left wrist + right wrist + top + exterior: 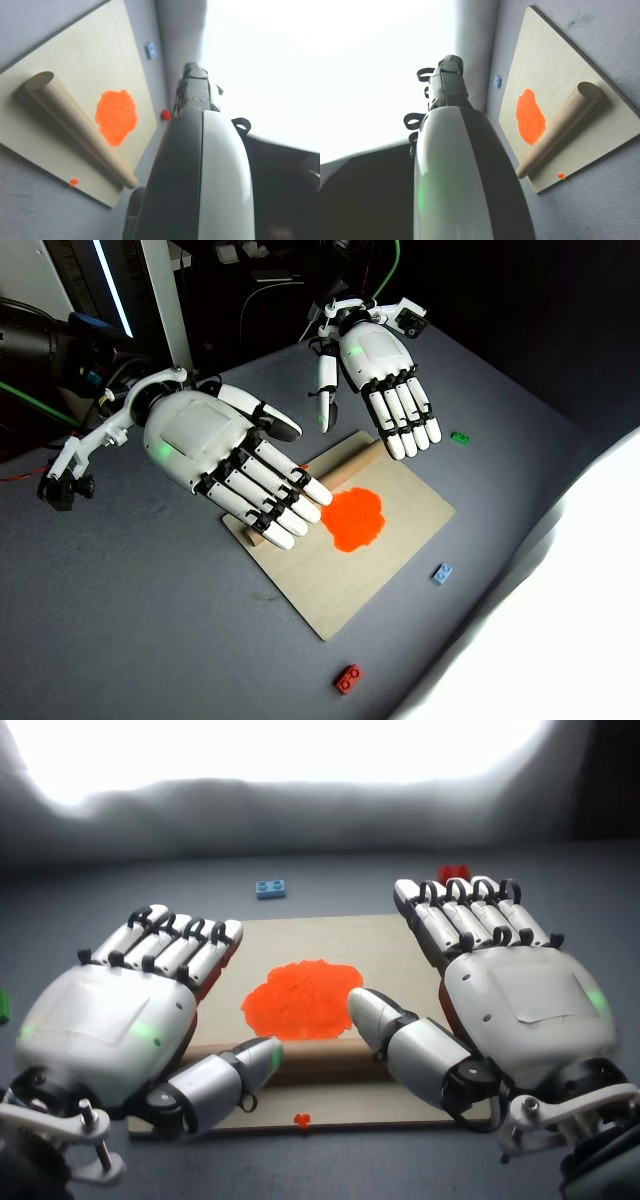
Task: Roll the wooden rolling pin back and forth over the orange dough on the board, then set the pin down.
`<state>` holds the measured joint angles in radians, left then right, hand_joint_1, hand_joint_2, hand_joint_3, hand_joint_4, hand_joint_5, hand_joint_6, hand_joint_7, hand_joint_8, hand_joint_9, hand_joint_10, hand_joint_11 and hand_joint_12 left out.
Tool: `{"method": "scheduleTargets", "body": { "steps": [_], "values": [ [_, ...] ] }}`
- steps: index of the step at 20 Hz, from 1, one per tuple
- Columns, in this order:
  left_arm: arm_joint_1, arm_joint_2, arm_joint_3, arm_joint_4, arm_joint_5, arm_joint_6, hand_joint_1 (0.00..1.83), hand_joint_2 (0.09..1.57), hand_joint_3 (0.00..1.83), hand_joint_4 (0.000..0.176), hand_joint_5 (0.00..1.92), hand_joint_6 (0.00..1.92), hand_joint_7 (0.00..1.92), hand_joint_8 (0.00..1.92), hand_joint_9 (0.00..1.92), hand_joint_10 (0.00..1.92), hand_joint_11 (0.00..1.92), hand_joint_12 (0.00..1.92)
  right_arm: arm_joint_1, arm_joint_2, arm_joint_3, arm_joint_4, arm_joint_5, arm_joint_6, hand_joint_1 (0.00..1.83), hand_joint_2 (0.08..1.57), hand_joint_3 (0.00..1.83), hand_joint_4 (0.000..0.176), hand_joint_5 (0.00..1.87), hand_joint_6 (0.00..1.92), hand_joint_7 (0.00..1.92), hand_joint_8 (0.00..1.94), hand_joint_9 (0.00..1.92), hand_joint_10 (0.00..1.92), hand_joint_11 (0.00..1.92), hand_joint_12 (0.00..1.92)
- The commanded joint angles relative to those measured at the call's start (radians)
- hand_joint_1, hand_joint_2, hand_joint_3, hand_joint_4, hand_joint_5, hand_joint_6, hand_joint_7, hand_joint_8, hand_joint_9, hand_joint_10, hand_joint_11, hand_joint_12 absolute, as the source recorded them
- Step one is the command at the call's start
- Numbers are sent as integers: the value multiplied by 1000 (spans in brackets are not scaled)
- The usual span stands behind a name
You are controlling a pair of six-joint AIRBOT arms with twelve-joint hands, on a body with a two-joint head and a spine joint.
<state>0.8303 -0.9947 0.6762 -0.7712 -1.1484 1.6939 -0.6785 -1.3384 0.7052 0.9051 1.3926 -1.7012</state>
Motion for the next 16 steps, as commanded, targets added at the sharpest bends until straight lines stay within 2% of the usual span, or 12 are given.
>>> {"method": "scheduleTargets", "body": {
  "steps": [1, 3, 7, 16],
  "values": [
    [8, -10, 9, 62, -118, -25, 0, 1296, 2, 0, 59, 0, 115, 1, 85, 1, 0, 23, 0, -3, 4, -95, 85, 10, 0, 1268, 4, 0, 75, 0, 78, 1, 44, 1, 0, 1],
    [24, -31, 17, 68, -150, -43, 0, 1296, 2, 0, 59, 0, 115, 1, 85, 1, 0, 23, -2, -16, 10, -95, 82, 20, 0, 1268, 4, 0, 75, 0, 78, 1, 44, 1, 0, 1],
    [56, -84, 33, 77, -186, -24, 0, 1307, 6, 0, 18, 4, 61, 1, 31, 1, 0, 0, -13, -49, 30, -95, 70, 32, 0, 1368, 41, 0, 30, 0, 32, 0, 1, 0, 0, 0],
    [114, -176, 108, 106, -245, -17, 0, 1399, 41, 0, 8, 0, 25, 0, 0, 0, 0, 0, -76, -137, 138, -95, 36, 45, 0, 1435, 57, 0, 104, 26, 81, 16, 25, 9, 0, 0]
  ]
}}
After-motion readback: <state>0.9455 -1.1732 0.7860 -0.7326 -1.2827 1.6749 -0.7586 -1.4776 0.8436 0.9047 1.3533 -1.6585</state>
